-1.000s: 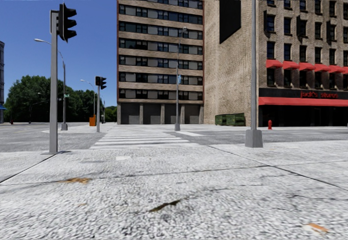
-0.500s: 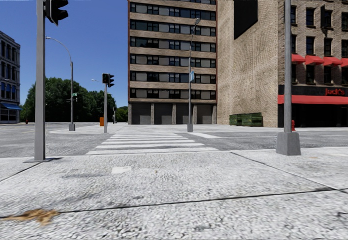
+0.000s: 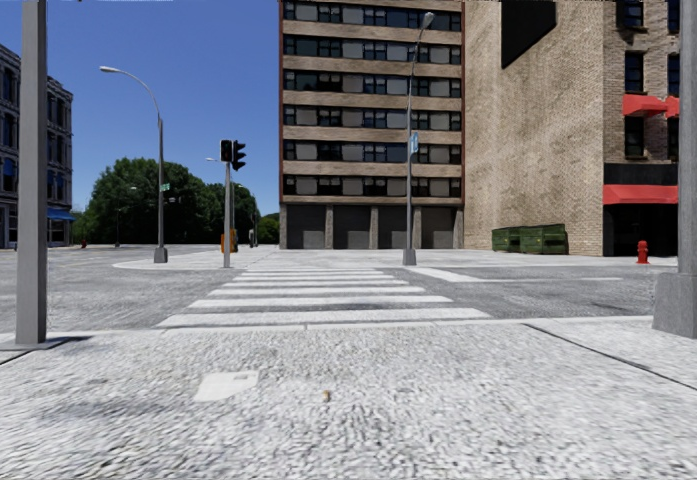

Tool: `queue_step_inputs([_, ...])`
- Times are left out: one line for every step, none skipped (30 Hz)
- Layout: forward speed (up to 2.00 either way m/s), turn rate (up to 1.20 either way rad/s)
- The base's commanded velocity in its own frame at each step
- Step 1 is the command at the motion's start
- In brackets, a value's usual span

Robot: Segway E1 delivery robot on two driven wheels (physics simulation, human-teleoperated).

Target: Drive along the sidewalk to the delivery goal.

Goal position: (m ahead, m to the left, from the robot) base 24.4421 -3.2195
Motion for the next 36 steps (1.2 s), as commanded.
queue_step_inputs([2.0, 0.26])
queue_step_inputs([2.0, 0.26])
queue_step_inputs([2.0, 0.26])
queue_step_inputs([2.0, 0.26])
queue_step_inputs([2.0, 0.26])
queue_step_inputs([2.0, 0.26])
queue_step_inputs([2.0, 0.26])
queue_step_inputs([2.0, 0.26])
queue_step_inputs([2.0, 0.26])
queue_step_inputs([2.0, 0.26])
queue_step_inputs([2.0, 0.26])
queue_step_inputs([2.0, 0.26])
queue_step_inputs([2.0, 0.26])
queue_step_inputs([2.0, 0.26])
queue_step_inputs([2.0, 0.26])
queue_step_inputs([2.0, 0.26])
queue_step_inputs([2.0, 0.26])
queue_step_inputs([2.0, 0.0])
queue_step_inputs([2.0, 0.0])
queue_step_inputs([2.0, 0.0])
queue_step_inputs([2.0, 0.0])
queue_step_inputs([2.0, 0.0])
queue_step_inputs([2.0, 0.0])
queue_step_inputs([2.0, 0.0])
queue_step_inputs([2.0, 0.0])
queue_step_inputs([2.0, 0.0])
queue_step_inputs([2.0, 0.0])
queue_step_inputs([2.0, 0.0])
queue_step_inputs([2.0, 0.0])
queue_step_inputs([2.0, 0.0])
queue_step_inputs([2.0, 0.0])
queue_step_inputs([2.0, 0.0])
queue_step_inputs([2.0, 0.0])
queue_step_inputs([2.0, 0.0])
queue_step_inputs([2.0, 0.0])
queue_step_inputs([2.0, 0.0])
